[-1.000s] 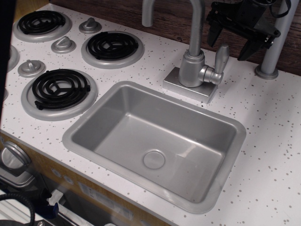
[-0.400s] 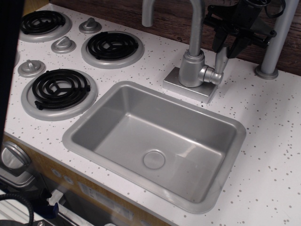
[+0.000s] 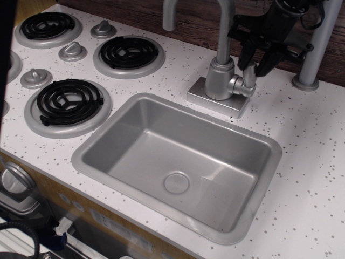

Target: Lever vertical to front

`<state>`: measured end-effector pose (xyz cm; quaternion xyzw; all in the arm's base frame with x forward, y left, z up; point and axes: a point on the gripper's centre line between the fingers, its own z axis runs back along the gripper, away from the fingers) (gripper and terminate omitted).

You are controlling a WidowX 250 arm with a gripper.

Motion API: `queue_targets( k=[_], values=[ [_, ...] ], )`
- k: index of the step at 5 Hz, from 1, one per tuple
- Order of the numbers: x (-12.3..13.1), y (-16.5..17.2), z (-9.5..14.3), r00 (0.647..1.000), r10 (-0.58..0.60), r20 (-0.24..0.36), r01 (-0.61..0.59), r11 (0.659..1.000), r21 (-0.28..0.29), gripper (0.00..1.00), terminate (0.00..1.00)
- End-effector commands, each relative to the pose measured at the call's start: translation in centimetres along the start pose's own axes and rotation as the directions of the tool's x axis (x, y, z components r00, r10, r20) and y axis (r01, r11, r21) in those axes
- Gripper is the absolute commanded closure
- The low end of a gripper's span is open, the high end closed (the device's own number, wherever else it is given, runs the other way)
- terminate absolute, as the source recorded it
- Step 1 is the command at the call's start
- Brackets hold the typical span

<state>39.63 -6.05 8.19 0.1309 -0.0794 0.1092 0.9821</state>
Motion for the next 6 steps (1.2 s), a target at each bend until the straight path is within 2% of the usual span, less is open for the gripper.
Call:
queue_targets(
  k=[1, 3, 5, 6],
  values=[
    [-0.9, 0.0, 0.9, 1.0, -0.01, -0.015, 0.009, 0.999, -0.053, 1.0, 0.0],
    [-2.3, 0.0, -1.4, 0.998, -0.013, -0.062, 0.007, 0.995, -0.096, 1.0, 0.0],
    [-2.4, -0.5, -3.3, 0.997, -0.025, -0.068, 0.015, 0.989, -0.144, 1.0, 0.0],
    [-2.3, -0.5, -3.1, 0.997, -0.023, -0.068, 0.014, 0.99, -0.14, 1.0, 0.0]
  ],
)
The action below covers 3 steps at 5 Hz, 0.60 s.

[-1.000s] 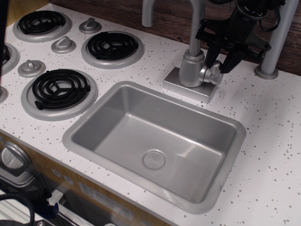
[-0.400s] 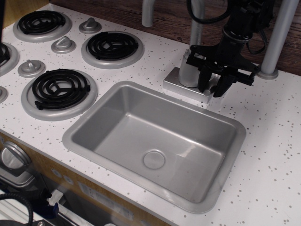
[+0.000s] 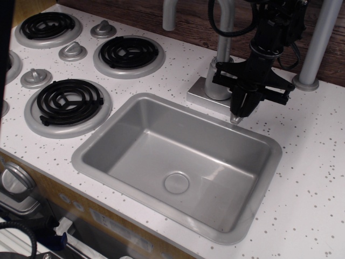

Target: Lever vertical to front

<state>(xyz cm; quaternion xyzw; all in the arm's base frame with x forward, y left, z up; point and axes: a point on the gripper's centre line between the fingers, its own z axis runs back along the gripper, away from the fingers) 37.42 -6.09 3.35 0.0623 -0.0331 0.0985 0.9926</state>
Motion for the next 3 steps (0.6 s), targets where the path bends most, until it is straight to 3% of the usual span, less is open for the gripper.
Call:
queue_targets(
  k=[1, 2, 3],
  values=[
    [0.3, 0.2, 2.9, 0.999, 0.011, 0.035, -0.011, 1.0, 0.022, 0.0, 0.0],
    [-0.3, 0.3, 4.7, 0.999, 0.029, 0.022, -0.03, 0.998, 0.051, 0.0, 0.0],
    [-1.0, 0.5, 6.1, 0.999, 0.043, 0.016, -0.044, 0.996, 0.079, 0.0, 1.0]
  ],
)
